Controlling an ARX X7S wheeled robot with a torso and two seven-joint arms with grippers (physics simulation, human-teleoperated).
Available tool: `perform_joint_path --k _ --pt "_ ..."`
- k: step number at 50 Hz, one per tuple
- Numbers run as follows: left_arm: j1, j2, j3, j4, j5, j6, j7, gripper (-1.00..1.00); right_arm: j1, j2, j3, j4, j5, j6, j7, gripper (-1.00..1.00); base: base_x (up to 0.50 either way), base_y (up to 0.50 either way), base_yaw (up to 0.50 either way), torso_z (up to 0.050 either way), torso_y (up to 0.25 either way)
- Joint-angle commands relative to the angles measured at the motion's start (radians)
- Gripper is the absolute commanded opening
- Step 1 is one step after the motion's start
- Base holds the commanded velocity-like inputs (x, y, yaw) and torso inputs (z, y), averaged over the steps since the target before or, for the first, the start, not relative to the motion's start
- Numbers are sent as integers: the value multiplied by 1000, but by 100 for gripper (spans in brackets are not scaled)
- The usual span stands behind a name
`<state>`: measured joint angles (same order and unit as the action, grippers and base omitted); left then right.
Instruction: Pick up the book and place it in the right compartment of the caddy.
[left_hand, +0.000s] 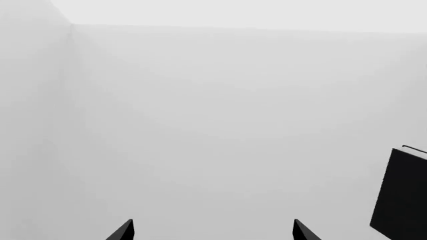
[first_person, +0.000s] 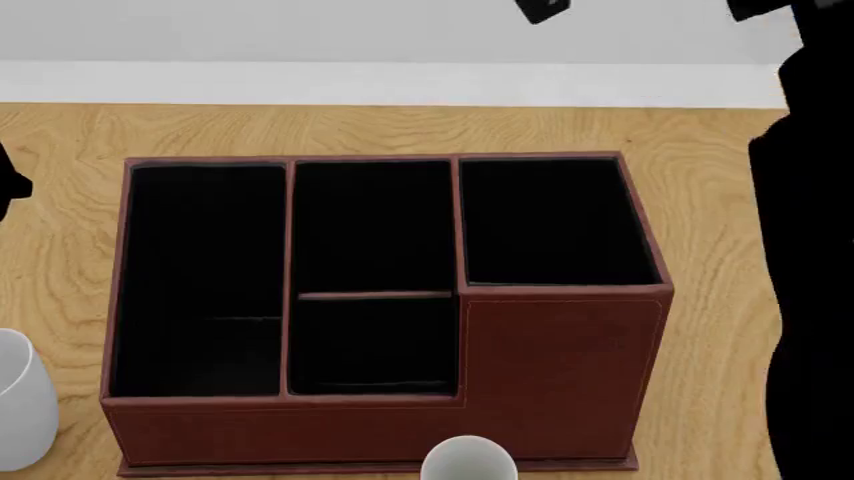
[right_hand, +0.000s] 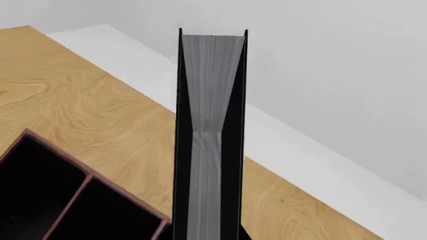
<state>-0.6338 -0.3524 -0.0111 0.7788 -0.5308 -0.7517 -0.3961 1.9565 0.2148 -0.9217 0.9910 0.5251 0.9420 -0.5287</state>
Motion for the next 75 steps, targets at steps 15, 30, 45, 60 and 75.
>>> perform_joint_path --k 15,30,45,60,75 --pt "17 -3 -3 1 -3 27 -7 100 31 -123 -41 317 -454 -8 -361 -100 0 0 0 0 1" --pt "29 -4 3 -14 2 46 -7 100 -55 -132 4 317 -499 -29 -386 -100 0 0 0 1 1" --pt "25 -15 2 2 -12 24 -21 100 -122 -118 109 317 -480 -22 -323 -100 0 0 0 0 1" --pt "23 -21 10 -12 -8 32 -23 100 -199 -128 154 317 -505 -42 -312 -100 0 0 0 0 1" --pt "35 -26 11 -18 -5 42 -28 100 -247 -135 187 317 -511 -63 -296 -100 0 0 0 1 1"
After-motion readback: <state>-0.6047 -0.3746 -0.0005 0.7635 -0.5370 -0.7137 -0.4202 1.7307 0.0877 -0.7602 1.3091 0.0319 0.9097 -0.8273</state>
